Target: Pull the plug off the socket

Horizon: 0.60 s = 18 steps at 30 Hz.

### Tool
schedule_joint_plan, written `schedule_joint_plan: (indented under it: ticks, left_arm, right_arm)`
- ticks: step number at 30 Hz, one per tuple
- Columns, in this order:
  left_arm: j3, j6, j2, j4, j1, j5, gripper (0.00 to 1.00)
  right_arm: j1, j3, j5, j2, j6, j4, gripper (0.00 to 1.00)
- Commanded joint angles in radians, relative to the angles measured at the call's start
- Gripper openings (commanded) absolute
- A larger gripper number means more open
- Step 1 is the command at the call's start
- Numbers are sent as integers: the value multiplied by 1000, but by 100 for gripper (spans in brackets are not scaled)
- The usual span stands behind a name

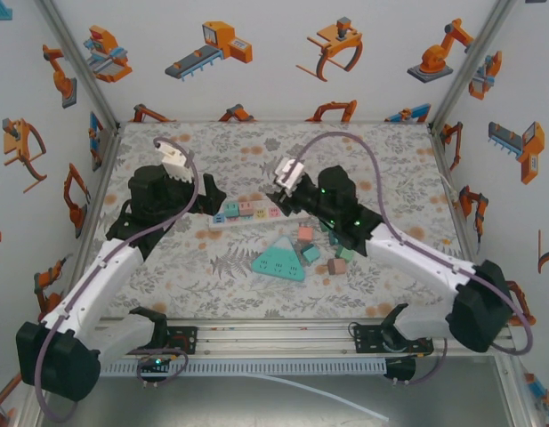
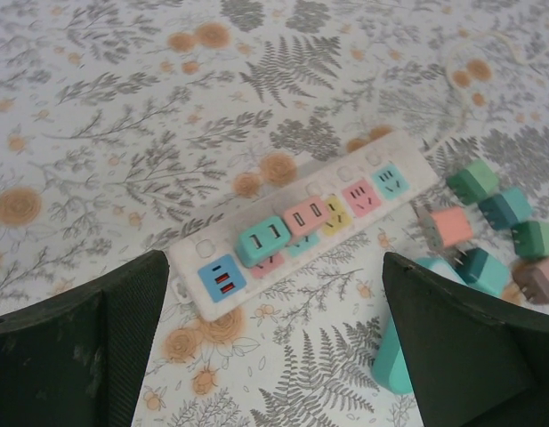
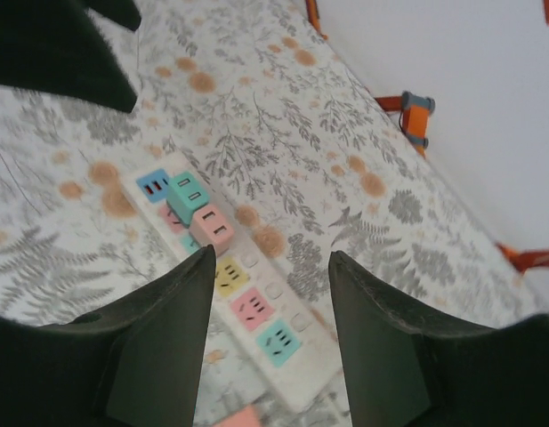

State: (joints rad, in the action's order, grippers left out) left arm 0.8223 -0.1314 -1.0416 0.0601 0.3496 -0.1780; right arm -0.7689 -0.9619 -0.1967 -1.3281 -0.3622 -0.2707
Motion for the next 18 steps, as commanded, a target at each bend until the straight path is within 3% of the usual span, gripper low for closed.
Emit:
schedule_joint_plan:
  ticks: [1,8,13,18]
  left_arm:
    - [12,-77,-43,7,-21,73,98]
    - [104,-196,-180,130,-49,127,100]
    - [152,-290,-267,212,-70,164,94]
    - [260,-282,-400,324,-80,95,88]
  right_arm:
    - [-1,-120,-107,-108,-287,56,53]
    - [-1,-391,-178,-356,-442,377,54]
    - [6,-593,-216,-525,-514,632,54]
    - [38,-708,-311,-638,-519,738,54]
